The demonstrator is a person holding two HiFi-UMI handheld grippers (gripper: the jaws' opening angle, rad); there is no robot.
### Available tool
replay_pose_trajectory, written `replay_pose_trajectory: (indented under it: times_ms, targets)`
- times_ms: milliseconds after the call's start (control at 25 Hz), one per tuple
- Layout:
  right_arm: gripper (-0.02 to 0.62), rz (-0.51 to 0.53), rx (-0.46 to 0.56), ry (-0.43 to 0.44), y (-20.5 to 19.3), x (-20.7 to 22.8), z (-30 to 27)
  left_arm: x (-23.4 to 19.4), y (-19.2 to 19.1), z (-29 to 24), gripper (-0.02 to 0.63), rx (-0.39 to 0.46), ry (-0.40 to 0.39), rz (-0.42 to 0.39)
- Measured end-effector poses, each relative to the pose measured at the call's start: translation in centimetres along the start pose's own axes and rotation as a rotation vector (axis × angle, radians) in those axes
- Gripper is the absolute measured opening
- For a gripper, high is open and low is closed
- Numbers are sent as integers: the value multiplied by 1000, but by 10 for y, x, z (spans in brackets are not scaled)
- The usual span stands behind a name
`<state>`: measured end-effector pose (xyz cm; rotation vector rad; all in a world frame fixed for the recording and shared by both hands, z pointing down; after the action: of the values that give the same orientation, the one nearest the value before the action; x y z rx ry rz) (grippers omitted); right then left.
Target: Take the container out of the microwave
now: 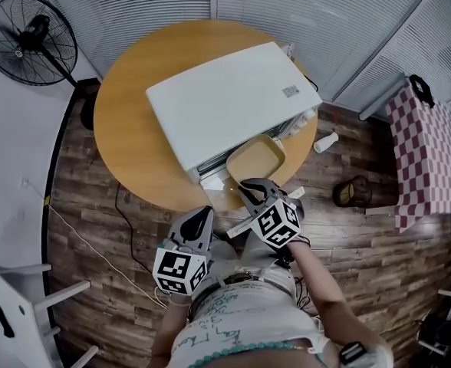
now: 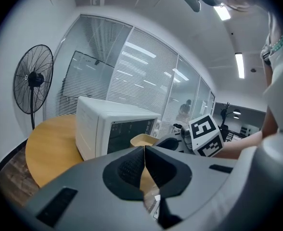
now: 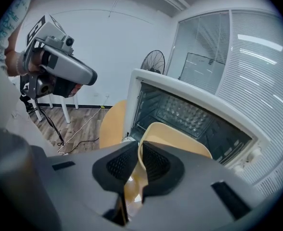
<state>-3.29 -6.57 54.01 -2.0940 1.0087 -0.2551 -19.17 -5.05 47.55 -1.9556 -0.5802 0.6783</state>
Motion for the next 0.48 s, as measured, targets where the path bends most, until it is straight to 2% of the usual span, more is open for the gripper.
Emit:
replay_pose_trajectory:
  times_ms: [480]
  targets:
    - [23,36,13,76,-20,10,27,33,-3,-20,15,-5,100,32]
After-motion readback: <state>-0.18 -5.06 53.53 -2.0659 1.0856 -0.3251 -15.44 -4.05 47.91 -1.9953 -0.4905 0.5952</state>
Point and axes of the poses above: the fingertips, and each gripper's own axes: z backward along the fingers, x to its right, y out of its top, the point moved 6 cm from there along z, backward along the fingers, and after that the axes turned 9 degrees about y, right-handed, at the moved point
